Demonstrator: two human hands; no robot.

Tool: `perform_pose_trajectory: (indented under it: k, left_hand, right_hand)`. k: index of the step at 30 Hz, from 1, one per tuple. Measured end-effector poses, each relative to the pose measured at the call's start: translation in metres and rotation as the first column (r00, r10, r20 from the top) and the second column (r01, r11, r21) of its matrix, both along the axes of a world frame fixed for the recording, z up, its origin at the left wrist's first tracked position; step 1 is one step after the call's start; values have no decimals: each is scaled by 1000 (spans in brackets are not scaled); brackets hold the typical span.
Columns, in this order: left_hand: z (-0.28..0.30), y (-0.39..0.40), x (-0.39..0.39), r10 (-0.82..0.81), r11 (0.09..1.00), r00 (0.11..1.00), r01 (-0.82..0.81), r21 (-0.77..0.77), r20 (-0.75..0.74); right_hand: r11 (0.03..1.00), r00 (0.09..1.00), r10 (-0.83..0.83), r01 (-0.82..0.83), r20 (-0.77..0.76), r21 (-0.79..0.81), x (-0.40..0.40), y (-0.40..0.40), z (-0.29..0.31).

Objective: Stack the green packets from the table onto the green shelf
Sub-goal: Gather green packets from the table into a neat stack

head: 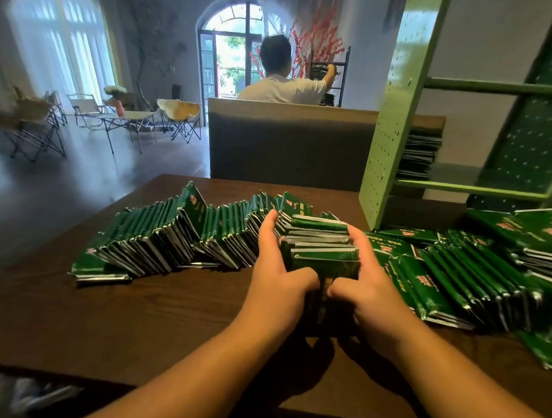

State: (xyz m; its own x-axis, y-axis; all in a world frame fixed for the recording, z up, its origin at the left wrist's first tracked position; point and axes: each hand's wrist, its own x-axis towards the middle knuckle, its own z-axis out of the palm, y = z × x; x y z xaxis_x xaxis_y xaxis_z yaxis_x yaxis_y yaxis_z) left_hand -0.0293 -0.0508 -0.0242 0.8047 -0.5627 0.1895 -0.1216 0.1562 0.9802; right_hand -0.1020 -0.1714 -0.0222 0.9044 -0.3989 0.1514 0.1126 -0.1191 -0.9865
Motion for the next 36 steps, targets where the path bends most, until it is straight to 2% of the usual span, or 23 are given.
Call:
perform_pose_trajectory:
  k: [2, 5, 11, 19, 26, 36]
  left_hand:
    - [1, -4, -1, -13, 1000, 1000, 13, 1, -5]
    - [-1, -6, 6, -24, 1000, 998, 24, 16, -55]
    - [-11, -2, 6, -19, 996, 998, 13, 93, 57]
    - [9, 3, 12, -96, 993, 988, 88, 73, 117]
    - [28, -13, 12, -234, 971, 965, 226, 73, 120]
    - [78, -98, -2, -293, 956, 948, 292, 21, 129]
  right_hand:
    - [999, 1000, -9, 10, -19, 50, 3, 3, -4]
    - [1000, 999, -28, 28, -23, 12, 4, 1, -8]
    - [991, 992, -24, 7, -123, -132, 0, 5, -14]
    - [988, 996, -75, 66, -56, -140, -3, -6, 9]
    - [990, 987, -141, 142, 74, -13, -6, -27, 36]
    - [952, 943, -279, 247, 181, 178, -22, -87, 77]
